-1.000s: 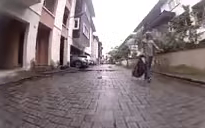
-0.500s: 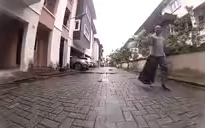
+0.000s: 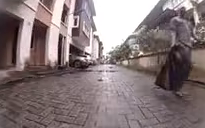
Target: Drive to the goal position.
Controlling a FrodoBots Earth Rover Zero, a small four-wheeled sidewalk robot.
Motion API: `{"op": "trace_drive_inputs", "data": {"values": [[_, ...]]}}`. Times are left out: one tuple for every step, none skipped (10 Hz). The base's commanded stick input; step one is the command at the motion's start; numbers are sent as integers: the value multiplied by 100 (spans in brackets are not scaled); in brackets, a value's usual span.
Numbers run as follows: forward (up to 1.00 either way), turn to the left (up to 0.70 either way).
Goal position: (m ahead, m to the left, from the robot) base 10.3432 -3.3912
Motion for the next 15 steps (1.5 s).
{"op": "trace_drive_inputs", "data": {"values": [[50, 0], [50, 0], [50, 0], [50, 0], [50, 0], [50, 0], [50, 0], [50, 0], [50, 0], [50, 0], [50, 0], [50, 0], [50, 0], [50, 0], [50, -23]]}}
